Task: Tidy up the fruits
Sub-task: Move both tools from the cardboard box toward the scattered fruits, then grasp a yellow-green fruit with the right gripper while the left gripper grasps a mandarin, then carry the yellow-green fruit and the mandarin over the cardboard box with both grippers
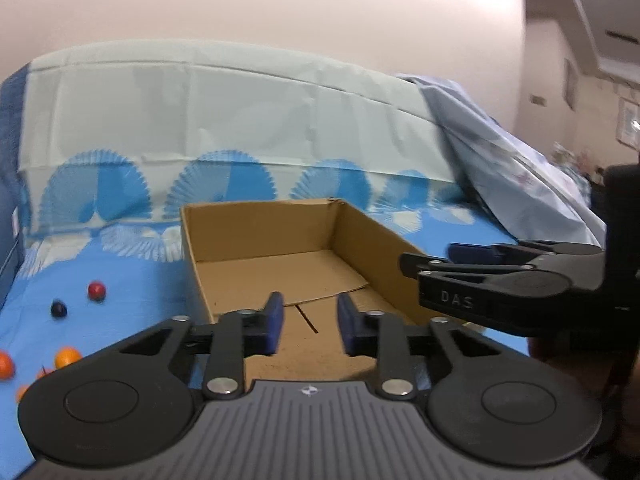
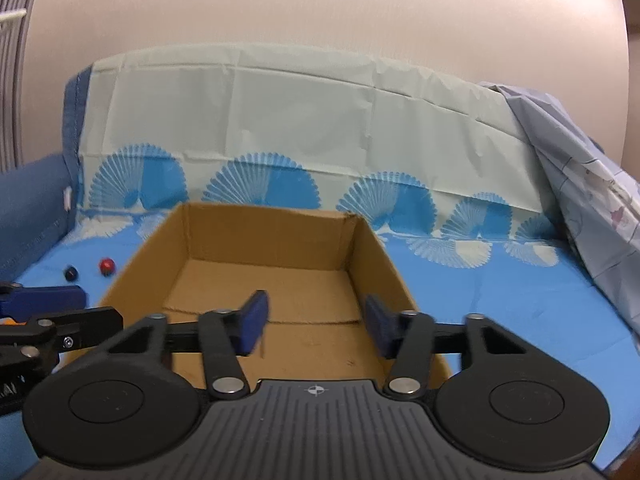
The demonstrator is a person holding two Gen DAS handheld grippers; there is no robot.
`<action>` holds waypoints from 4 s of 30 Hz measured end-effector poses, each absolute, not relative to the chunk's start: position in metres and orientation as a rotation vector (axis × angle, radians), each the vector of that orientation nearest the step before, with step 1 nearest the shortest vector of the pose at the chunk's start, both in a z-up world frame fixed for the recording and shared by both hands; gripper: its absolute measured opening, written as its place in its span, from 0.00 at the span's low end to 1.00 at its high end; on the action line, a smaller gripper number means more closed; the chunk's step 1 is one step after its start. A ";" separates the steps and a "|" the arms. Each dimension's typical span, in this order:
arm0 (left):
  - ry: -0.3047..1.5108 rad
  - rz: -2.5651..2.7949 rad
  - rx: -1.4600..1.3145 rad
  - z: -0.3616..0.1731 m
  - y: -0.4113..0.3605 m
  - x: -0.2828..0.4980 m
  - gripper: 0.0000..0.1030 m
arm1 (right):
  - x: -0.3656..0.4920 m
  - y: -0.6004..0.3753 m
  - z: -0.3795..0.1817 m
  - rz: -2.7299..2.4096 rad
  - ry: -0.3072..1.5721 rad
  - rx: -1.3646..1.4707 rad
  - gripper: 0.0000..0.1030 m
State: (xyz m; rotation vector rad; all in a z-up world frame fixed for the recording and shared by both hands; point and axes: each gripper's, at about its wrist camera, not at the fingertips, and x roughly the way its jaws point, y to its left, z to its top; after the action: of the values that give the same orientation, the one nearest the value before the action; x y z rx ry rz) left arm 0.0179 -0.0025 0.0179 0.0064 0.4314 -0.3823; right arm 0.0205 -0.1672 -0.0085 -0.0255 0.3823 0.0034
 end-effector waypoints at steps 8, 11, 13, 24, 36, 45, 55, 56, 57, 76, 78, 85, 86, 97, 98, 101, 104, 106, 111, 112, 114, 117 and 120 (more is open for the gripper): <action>0.443 -0.569 0.182 0.056 0.054 0.028 0.28 | 0.024 -0.127 0.002 0.119 0.348 0.023 0.46; 0.441 -0.541 0.188 0.054 0.085 0.029 0.28 | 0.026 -0.103 0.003 0.166 0.345 0.011 0.46; 0.462 -0.467 0.169 0.045 0.105 0.034 0.28 | 0.026 -0.084 0.000 0.201 0.341 -0.025 0.46; 0.561 -0.261 0.017 -0.010 0.165 0.057 0.28 | 0.026 0.003 -0.016 0.422 0.381 -0.096 0.38; 0.714 -0.090 -0.277 -0.034 0.233 0.091 0.28 | 0.047 0.068 -0.053 0.552 0.579 -0.189 0.39; 0.924 0.050 -0.330 -0.061 0.250 0.115 0.31 | 0.062 0.083 -0.077 0.559 0.735 -0.229 0.40; 0.982 0.109 -0.188 -0.071 0.233 0.126 0.52 | 0.071 0.093 -0.098 0.576 0.803 -0.274 0.52; 0.989 0.115 -0.173 -0.072 0.231 0.127 0.52 | 0.070 0.095 -0.099 0.580 0.811 -0.281 0.49; 0.996 0.122 -0.159 -0.074 0.230 0.128 0.52 | 0.069 0.096 -0.101 0.587 0.819 -0.289 0.47; 1.051 0.078 -0.066 -0.078 0.208 0.120 0.39 | 0.062 0.086 -0.095 0.558 0.805 -0.316 0.25; 1.060 0.069 -0.063 -0.079 0.207 0.118 0.39 | 0.063 0.084 -0.095 0.549 0.814 -0.309 0.25; 1.098 0.069 -0.056 -0.085 0.206 0.121 0.39 | 0.066 0.081 -0.102 0.535 0.865 -0.312 0.25; 1.100 0.069 -0.054 -0.086 0.206 0.122 0.39 | 0.066 0.081 -0.103 0.534 0.871 -0.314 0.25; 1.098 0.067 -0.053 -0.087 0.206 0.122 0.39 | 0.066 0.082 -0.103 0.533 0.871 -0.314 0.26; 1.097 0.066 -0.054 -0.087 0.206 0.122 0.39 | 0.066 0.083 -0.103 0.533 0.870 -0.315 0.26; 1.092 0.062 -0.054 -0.087 0.206 0.122 0.39 | 0.066 0.082 -0.103 0.535 0.868 -0.314 0.26; 1.069 0.056 -0.054 -0.084 0.205 0.120 0.39 | 0.065 0.081 -0.100 0.533 0.856 -0.310 0.25; 1.051 0.054 -0.053 -0.081 0.205 0.118 0.39 | 0.064 0.080 -0.096 0.525 0.828 -0.297 0.25; 0.990 0.038 -0.058 -0.073 0.204 0.111 0.39 | 0.062 0.076 -0.080 0.503 0.760 -0.256 0.25; 0.974 0.033 -0.062 -0.070 0.204 0.109 0.39 | 0.060 0.075 -0.077 0.497 0.745 -0.248 0.25; 0.935 0.025 -0.070 -0.064 0.205 0.103 0.39 | 0.059 0.073 -0.071 0.488 0.720 -0.235 0.25; 0.862 0.010 -0.082 -0.052 0.205 0.093 0.39 | 0.054 0.070 -0.062 0.480 0.682 -0.221 0.25; 0.799 0.004 -0.080 -0.041 0.202 0.086 0.39 | 0.047 0.067 -0.053 0.471 0.644 -0.215 0.25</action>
State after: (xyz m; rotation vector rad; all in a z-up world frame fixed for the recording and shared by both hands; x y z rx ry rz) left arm 0.0860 0.2022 -0.0406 -0.0800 0.7989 0.0040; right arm 0.0473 0.0669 -0.0532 -0.2152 0.6441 0.4709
